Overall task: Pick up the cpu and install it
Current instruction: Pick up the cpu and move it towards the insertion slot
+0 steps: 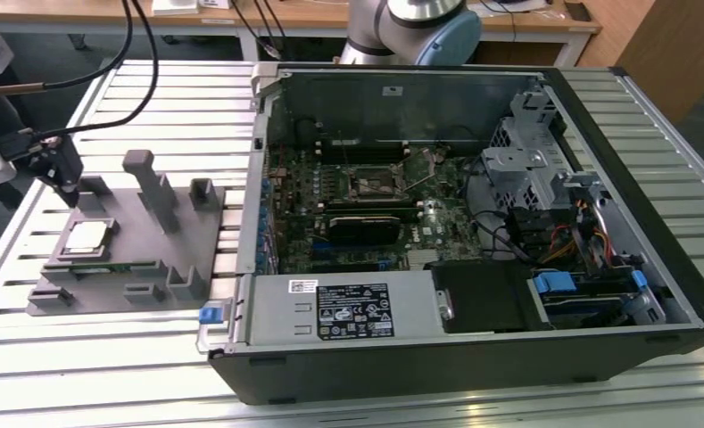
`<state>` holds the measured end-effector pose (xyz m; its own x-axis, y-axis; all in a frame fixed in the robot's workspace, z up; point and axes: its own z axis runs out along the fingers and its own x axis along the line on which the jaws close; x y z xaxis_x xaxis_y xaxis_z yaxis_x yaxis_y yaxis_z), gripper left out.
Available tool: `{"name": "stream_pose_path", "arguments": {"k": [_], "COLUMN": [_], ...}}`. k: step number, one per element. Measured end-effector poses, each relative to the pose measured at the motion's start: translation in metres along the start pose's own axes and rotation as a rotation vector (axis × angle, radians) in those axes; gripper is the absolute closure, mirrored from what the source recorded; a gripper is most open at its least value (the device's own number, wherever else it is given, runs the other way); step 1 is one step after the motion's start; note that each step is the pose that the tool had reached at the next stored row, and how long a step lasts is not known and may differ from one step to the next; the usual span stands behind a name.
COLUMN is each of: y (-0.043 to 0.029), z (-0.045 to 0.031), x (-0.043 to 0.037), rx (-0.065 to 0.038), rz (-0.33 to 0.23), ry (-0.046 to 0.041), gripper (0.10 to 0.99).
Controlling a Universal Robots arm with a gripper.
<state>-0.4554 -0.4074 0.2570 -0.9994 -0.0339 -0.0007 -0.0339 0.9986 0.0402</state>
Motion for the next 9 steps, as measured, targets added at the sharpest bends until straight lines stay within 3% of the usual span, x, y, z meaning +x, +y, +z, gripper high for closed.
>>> {"name": "stream_pose_path", "arguments": {"k": [9], "y": [-0.0022], "z": [0.0103], "x": [-0.0003], "rx": [0.000], "rz": [0.001], "ry": [-0.0001], "gripper": [0.380]}}
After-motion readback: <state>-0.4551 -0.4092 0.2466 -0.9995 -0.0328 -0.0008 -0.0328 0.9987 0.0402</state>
